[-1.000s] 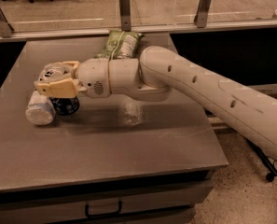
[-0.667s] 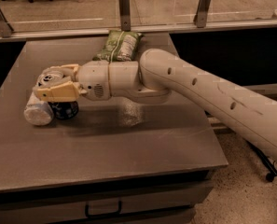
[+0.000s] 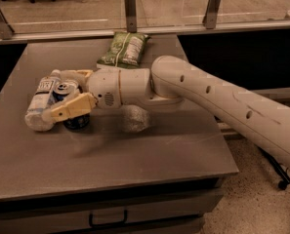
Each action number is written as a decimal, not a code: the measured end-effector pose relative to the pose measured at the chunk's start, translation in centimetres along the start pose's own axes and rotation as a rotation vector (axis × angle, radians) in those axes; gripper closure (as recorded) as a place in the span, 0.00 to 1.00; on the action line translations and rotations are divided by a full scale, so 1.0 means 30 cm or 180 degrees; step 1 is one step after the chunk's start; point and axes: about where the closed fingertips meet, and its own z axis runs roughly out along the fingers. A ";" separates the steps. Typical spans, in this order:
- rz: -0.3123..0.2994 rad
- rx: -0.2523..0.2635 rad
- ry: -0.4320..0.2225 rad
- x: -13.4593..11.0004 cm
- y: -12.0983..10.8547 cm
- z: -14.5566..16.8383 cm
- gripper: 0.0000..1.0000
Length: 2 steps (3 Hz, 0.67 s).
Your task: Move pepsi can near blue plastic bottle
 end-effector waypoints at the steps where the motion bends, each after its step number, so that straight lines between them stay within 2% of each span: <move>1: 0.0051 0.0134 0.0090 0.063 -0.022 -0.083 0.00; 2: 0.0092 0.0386 0.0292 0.175 -0.052 -0.256 0.00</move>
Offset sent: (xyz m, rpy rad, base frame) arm 0.0215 -0.1531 -0.0911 -0.1901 0.0369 -0.2170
